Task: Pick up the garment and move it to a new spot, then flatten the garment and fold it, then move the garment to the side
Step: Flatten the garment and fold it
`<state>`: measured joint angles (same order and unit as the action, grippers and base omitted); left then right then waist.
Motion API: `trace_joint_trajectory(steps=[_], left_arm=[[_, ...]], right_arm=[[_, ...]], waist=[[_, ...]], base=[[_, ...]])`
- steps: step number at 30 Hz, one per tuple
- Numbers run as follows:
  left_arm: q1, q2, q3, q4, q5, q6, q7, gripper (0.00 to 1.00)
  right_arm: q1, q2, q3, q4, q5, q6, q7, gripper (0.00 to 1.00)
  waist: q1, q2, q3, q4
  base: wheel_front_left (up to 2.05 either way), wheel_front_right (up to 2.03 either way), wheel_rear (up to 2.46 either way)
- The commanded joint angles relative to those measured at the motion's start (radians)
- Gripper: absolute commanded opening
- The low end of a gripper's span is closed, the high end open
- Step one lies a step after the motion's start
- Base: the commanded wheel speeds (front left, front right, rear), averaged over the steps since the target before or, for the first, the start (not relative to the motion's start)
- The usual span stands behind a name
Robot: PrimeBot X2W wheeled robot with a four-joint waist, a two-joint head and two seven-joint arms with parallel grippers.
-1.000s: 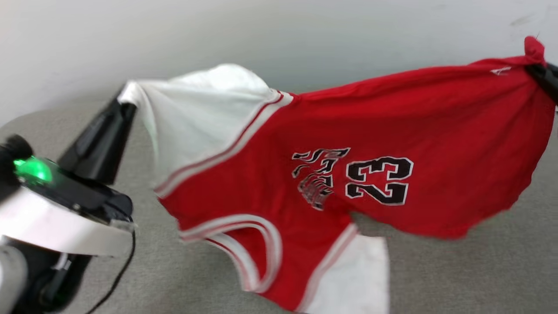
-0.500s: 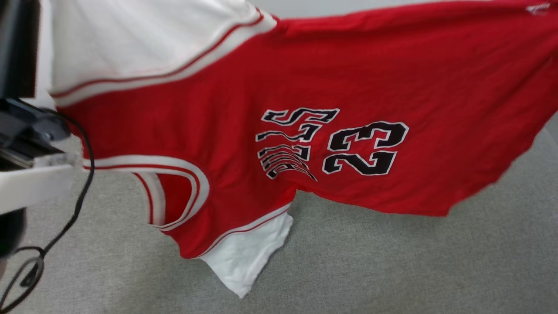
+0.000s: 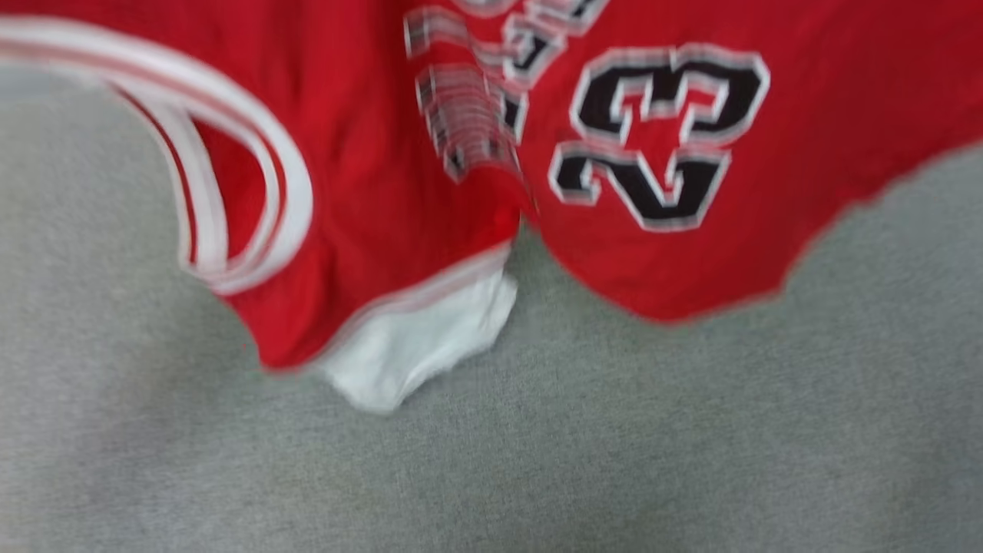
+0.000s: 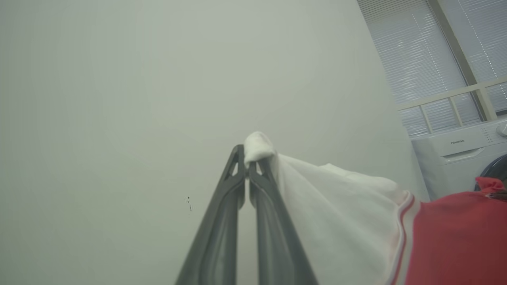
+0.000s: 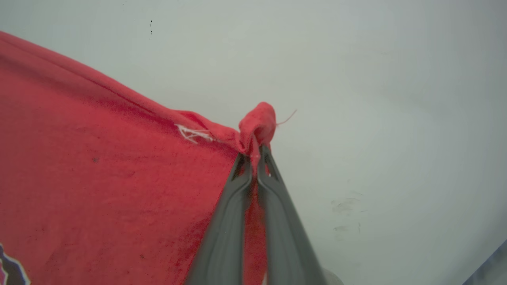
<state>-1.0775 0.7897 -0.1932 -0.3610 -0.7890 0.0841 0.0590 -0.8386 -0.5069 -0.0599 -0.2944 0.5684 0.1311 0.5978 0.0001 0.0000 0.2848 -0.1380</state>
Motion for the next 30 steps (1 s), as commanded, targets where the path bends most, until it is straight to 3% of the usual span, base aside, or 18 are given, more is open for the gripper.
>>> trace_joint_trajectory(steps=[1,11,18,24,30], left_arm=[[-0.065,-0.006,-0.009,0.035,0.008,-0.012,0.003,0.00],[-0.571,-0.076,-0.102,0.374,0.113,-0.121,0.007,0.00],[-0.858,-0.176,-0.146,0.702,0.195,-0.148,-0.095,0.00],[-0.913,-0.240,-0.185,0.925,0.226,-0.174,-0.218,0.00],[-0.749,-0.283,-0.212,0.978,0.242,-0.189,-0.318,0.00]], right_arm=[[-0.044,0.010,0.008,0.017,-0.019,-0.001,-0.016,0.00],[-0.408,0.050,0.070,0.232,-0.163,-0.001,-0.126,0.00],[-0.674,0.142,0.043,0.487,-0.277,-0.001,-0.256,0.00],[-0.748,0.204,0.062,0.674,-0.373,-0.001,-0.412,0.00],[-0.667,0.228,0.102,0.816,-0.406,-0.001,-0.555,0.00]], waist=[[-0.0001,0.0000,0.087,-0.001],[-0.0001,0.0000,0.315,-0.003],[-0.0001,0.0000,0.425,0.020],[-0.0001,0.0000,0.462,0.039],[-0.0001,0.0000,0.453,0.065]], base=[[0.00,0.00,0.00],[0.00,0.00,0.00],[0.00,0.00,0.00],[0.00,0.00,0.00],[0.00,0.00,0.00]])
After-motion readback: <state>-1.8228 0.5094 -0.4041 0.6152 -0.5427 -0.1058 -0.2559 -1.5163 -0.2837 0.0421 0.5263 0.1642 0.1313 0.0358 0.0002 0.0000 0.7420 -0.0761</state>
